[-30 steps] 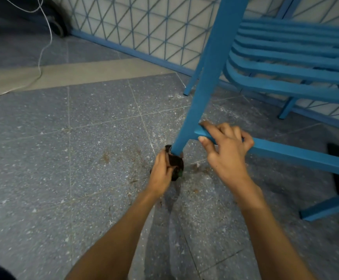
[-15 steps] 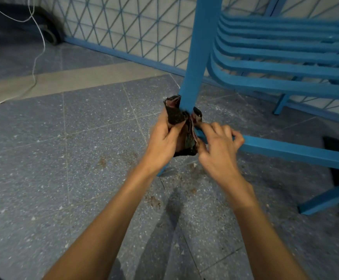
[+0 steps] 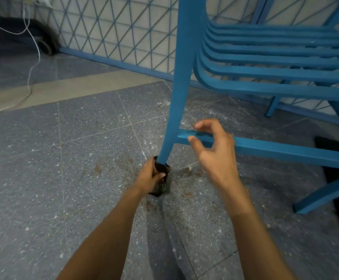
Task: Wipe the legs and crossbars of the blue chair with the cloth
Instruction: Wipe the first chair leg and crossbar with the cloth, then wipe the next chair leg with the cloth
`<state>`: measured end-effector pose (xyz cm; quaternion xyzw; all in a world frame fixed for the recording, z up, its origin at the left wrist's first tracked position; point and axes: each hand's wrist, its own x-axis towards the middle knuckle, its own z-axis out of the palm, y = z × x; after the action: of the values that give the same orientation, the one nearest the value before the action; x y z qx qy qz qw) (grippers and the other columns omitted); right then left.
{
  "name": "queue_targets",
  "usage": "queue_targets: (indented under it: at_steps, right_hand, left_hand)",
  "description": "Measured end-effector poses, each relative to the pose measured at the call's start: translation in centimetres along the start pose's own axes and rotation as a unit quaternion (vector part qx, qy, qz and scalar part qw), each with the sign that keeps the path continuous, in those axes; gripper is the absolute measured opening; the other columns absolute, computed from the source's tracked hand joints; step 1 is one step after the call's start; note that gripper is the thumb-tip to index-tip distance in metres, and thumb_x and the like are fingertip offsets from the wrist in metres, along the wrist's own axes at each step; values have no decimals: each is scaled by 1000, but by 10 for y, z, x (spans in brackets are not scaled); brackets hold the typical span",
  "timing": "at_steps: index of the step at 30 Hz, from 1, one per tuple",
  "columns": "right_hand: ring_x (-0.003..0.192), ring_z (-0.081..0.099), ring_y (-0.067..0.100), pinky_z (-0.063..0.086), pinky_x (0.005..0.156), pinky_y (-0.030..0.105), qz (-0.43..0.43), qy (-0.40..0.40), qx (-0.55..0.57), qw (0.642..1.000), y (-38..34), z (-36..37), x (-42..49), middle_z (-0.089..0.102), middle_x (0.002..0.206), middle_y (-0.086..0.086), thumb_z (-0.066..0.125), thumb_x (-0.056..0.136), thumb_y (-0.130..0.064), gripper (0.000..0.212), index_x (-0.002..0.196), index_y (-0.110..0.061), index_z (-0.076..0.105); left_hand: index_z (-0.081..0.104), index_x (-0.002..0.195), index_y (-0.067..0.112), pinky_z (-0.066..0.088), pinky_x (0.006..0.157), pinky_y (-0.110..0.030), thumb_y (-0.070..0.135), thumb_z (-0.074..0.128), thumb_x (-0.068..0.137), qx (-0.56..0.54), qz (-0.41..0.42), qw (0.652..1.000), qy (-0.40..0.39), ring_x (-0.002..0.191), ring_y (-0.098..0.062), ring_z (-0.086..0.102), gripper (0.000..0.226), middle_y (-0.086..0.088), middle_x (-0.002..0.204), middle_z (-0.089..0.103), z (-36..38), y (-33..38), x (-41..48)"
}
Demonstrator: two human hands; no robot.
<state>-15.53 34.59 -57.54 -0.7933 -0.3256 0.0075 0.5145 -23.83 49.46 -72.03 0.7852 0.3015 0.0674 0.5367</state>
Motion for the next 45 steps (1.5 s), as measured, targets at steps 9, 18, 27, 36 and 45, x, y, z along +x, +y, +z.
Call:
queue_targets:
  at_steps: [9, 18, 27, 36, 45]
  right_hand:
    - [111, 56, 1, 45, 96, 30, 186, -58, 137, 971, 43, 30, -86, 60, 122, -11, 73, 83, -18, 49, 126, -30, 54]
    - [79, 71, 17, 55, 65, 24, 460, 35, 430, 776, 83, 76, -109, 74, 89, 2, 64, 83, 6, 32, 105, -17, 64]
    - [61, 56, 15, 43, 45, 20, 518, -77, 330, 785, 71, 130, -38, 63, 91, 11, 42, 91, -2, 31, 119, -6, 55]
    - [90, 67, 13, 54, 85, 30, 329, 46, 507, 796, 19, 103, -34, 63, 109, 10, 40, 92, 2, 45, 129, -18, 54]
    - [39, 48, 14, 38, 40, 26, 504, -7, 346, 792, 46, 131, -41, 55, 68, 10, 38, 100, -19, 20, 112, -13, 53]
  left_hand:
    - [62, 104, 4, 47, 78, -34, 8, 69, 81, 209, -67, 972, 80, 94, -33, 63, 24, -17, 97, 68, -17, 20, -27]
    - [64, 110, 31, 49, 91, -32, 54, 60, 80, 58, -135, 953, -265, 109, -9, 59, 39, 10, 116, 65, -46, 86, -61]
    - [49, 130, 33, 47, 86, -30, 12, 52, 96, 138, -78, 984, -80, 110, -11, 56, 40, 7, 123, 60, -85, 102, -31]
    - [50, 117, 36, 51, 81, -26, -7, 47, 93, 80, 33, 996, -38, 102, -4, 61, 49, 13, 115, 62, -82, 135, -29]
    - [55, 124, 12, 53, 79, -15, 15, 66, 86, 32, 129, 990, -40, 95, 3, 66, 40, 4, 118, 63, -65, 145, -35]
